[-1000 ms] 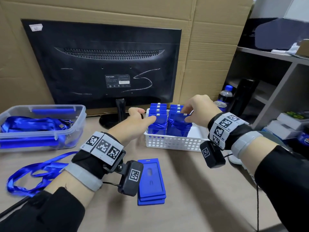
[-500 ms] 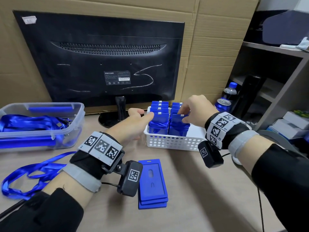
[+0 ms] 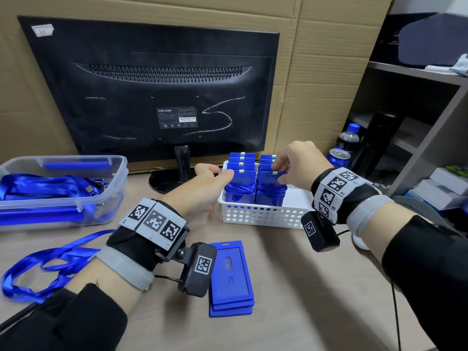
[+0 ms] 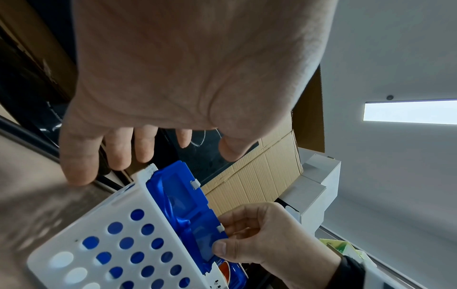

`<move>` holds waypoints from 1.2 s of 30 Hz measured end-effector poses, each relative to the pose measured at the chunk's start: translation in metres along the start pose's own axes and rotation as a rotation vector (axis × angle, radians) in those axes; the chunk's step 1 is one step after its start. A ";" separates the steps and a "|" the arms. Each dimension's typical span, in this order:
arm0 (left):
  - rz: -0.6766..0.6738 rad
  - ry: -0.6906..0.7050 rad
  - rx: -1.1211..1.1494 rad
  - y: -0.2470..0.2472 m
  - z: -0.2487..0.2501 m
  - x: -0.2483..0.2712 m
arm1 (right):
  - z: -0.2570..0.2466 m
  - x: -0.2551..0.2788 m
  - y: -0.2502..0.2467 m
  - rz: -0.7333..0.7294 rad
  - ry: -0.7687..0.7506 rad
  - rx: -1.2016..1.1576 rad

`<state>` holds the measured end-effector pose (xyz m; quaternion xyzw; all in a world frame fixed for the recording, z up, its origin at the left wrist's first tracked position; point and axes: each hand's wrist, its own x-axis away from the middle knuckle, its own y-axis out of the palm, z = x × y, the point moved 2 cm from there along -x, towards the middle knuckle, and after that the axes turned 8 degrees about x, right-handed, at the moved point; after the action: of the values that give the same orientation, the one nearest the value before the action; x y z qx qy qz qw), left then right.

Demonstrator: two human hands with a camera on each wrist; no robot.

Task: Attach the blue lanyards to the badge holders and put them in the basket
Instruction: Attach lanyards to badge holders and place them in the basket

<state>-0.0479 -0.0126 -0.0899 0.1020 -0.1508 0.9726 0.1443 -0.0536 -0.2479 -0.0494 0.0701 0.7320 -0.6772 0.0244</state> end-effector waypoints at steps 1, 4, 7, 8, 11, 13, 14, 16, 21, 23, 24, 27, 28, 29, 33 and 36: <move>0.002 0.000 -0.001 0.000 0.000 0.000 | 0.000 0.000 0.000 0.002 0.000 -0.004; 0.004 0.000 -0.003 0.000 -0.001 0.000 | 0.002 0.000 0.001 0.011 0.005 -0.035; 0.004 -0.004 -0.008 0.000 -0.001 -0.001 | 0.005 0.002 0.000 0.037 0.004 -0.065; 0.003 -0.006 -0.012 0.000 0.000 -0.001 | 0.006 0.002 0.000 0.051 0.006 -0.069; 0.004 -0.005 -0.029 0.001 0.002 0.001 | 0.008 0.005 -0.003 0.082 0.023 -0.068; 0.019 -0.004 -0.058 0.000 0.002 0.003 | 0.010 0.005 -0.004 0.102 0.026 -0.061; 0.029 -0.003 -0.074 0.000 0.002 0.004 | 0.009 0.006 -0.005 0.128 0.027 -0.062; 0.049 -0.007 -0.099 -0.003 0.003 0.009 | 0.007 0.012 -0.011 0.199 0.039 -0.097; 0.108 0.079 -0.085 -0.017 0.007 0.025 | -0.028 0.040 -0.024 -0.073 -0.094 -0.293; 0.115 0.131 -0.032 -0.024 0.007 0.033 | -0.049 0.055 -0.016 -0.376 -0.178 -0.292; 0.102 0.135 -0.016 -0.027 0.006 0.037 | -0.059 0.062 -0.009 -0.488 -0.204 -0.260; 0.062 0.133 -0.002 -0.033 0.005 0.051 | -0.082 0.074 0.020 -0.643 -0.206 -0.158; 0.053 0.130 0.007 -0.035 0.004 0.055 | -0.087 0.077 0.029 -0.655 -0.193 -0.138; 0.049 0.127 0.018 -0.038 0.003 0.058 | -0.092 0.080 0.037 -0.656 -0.191 -0.113; 0.075 0.111 0.045 -0.052 -0.004 0.066 | -0.101 0.088 0.056 -0.593 -0.236 0.014; 0.058 0.085 0.056 -0.058 -0.008 0.070 | -0.103 0.087 0.057 -0.549 -0.237 0.067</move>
<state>-0.0965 0.0603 -0.0648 0.0602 -0.1202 0.9837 0.1193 -0.1255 -0.1353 -0.1088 -0.2093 0.6930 -0.6856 -0.0768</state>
